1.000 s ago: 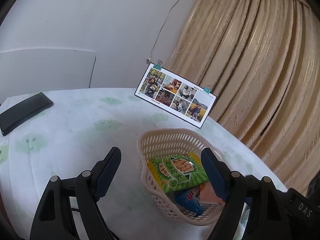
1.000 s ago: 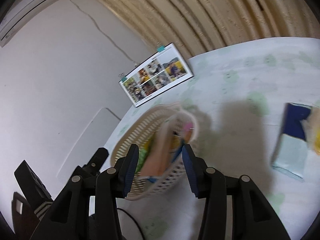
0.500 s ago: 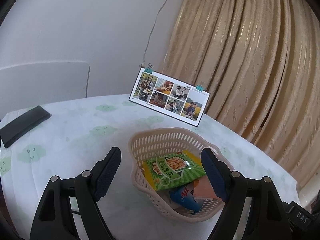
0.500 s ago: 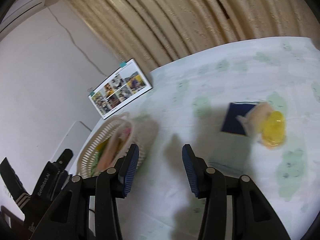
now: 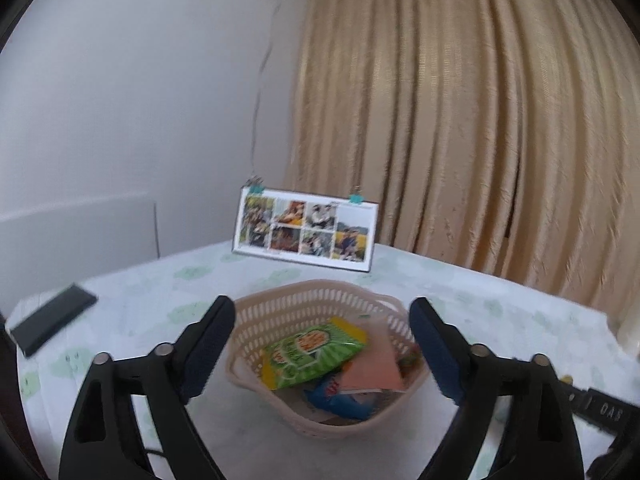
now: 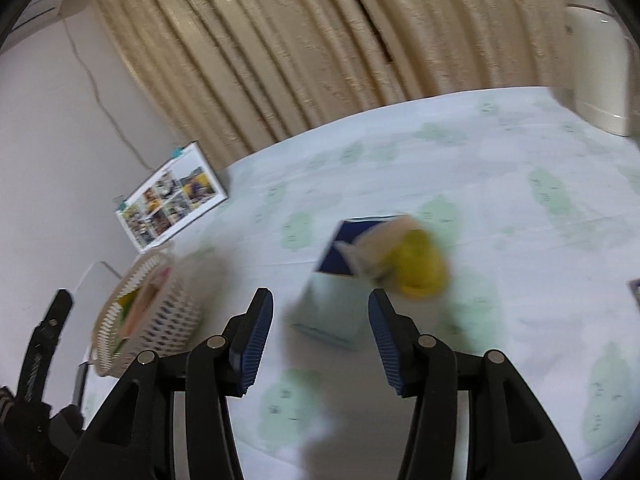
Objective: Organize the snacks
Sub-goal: 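Move the right gripper back to the yellow jelly cup and grasp it, then lift the jelly cup with the right gripper while the left gripper reaches the blue box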
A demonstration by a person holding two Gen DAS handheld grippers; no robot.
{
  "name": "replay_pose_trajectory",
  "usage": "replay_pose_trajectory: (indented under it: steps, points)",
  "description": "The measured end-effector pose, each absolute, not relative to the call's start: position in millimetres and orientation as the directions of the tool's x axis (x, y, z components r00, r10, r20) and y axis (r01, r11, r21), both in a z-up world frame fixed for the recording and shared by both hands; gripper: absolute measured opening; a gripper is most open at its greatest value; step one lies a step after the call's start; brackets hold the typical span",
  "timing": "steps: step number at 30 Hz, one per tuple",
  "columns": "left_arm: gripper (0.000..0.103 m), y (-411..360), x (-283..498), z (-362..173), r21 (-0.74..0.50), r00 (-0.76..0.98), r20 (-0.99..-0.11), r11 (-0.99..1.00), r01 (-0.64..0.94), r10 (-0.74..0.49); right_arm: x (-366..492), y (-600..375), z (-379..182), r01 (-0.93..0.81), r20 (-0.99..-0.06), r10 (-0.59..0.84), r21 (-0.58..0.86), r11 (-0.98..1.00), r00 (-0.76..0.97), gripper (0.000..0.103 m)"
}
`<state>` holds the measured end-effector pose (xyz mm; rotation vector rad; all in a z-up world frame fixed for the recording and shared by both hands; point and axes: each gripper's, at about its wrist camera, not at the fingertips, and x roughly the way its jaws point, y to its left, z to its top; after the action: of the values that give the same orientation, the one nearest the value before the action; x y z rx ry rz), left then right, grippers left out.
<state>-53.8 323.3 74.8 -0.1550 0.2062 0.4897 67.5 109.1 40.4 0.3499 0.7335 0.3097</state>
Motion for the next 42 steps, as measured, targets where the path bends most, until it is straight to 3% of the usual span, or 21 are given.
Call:
replay_pose_trajectory:
  steps: [15, 24, 27, 30, 42]
  points:
    - [0.092, 303, -41, 69, -0.009, 0.88, -0.27, 0.913, -0.409, 0.391, 96, 90, 23, -0.077, -0.68, 0.24, 0.261, 0.962, 0.693, 0.048]
    - [0.092, 296, -39, 66, 0.025, 0.88, -0.274, 0.918, -0.396, 0.387, 113, 99, 21, -0.111, -0.698, 0.247, 0.236, 0.965, 0.672, 0.048]
    - [0.092, 294, -39, 66, 0.032, 0.879, -0.275, 0.918, -0.396, 0.389, 120, 100, 20, -0.111, -0.701, 0.248, 0.235, 0.966, 0.668, 0.044]
    - [0.092, 292, -38, 65, 0.041, 0.878, -0.276, 0.917, -0.396, 0.391, 124, 97, 17, -0.096, -0.714, 0.246, 0.244, 0.965, 0.656, 0.031]
    - [0.092, 281, -36, 64, 0.073, 0.89, -0.258, 0.926, -0.37, 0.375, 109, 69, 18, -0.056, -0.709, 0.247, 0.282, 0.958, 0.66, 0.03]
